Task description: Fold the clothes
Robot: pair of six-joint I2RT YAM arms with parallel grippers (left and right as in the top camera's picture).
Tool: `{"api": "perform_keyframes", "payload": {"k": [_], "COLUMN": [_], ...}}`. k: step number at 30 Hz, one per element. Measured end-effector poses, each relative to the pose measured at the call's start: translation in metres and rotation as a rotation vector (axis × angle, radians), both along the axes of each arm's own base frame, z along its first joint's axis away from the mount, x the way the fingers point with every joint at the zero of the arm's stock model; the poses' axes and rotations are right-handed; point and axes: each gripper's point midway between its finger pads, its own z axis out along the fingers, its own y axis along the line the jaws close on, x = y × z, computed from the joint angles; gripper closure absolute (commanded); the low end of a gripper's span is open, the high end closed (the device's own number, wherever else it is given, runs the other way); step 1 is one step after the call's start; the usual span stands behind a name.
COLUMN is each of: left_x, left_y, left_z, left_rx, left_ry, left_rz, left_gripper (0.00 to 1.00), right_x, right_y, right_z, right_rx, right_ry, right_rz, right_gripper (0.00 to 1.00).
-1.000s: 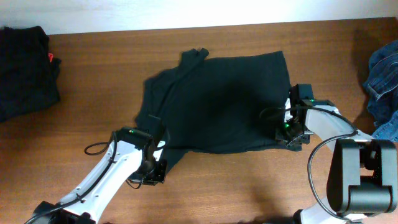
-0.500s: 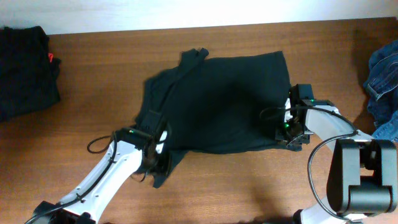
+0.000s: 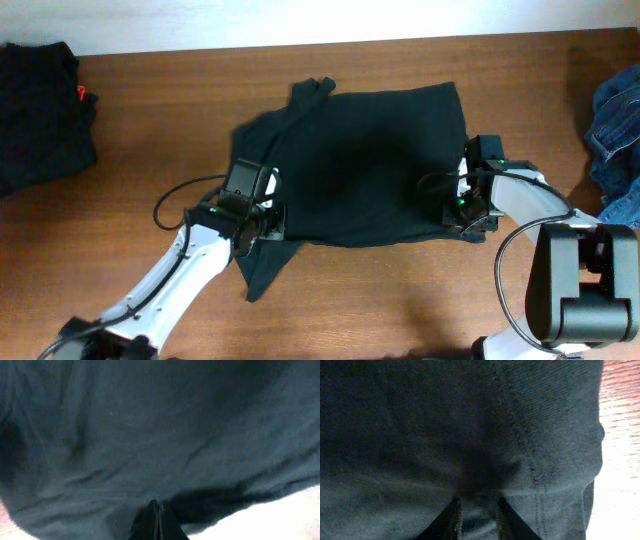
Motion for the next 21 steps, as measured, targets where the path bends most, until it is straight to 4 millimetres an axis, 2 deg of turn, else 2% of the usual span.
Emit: {"api": "perform_keyframes", "payload": {"k": [10,16,21], "left_x": [-0.001,-0.017,-0.042], "left_y": [-0.017,-0.027,-0.031], "left_z": [-0.047,-0.05,-0.051], "left_rx": [-0.052,-0.112,-0.155], "left_ry": [0.123,0.201,0.316], "left_rz": [-0.006,-0.037,-0.053], "left_gripper": [0.99,1.0,0.99], "right_x": [0.0,0.0,0.0], "right_y": [0.0,0.0,0.0], "right_z": [0.0,0.0,0.0], "right_rx": [0.0,0.0,0.0], "right_ry": [0.0,0.0,0.0], "right_rz": [0.0,0.0,0.0], "right_gripper": [0.72,0.72,0.72]}}
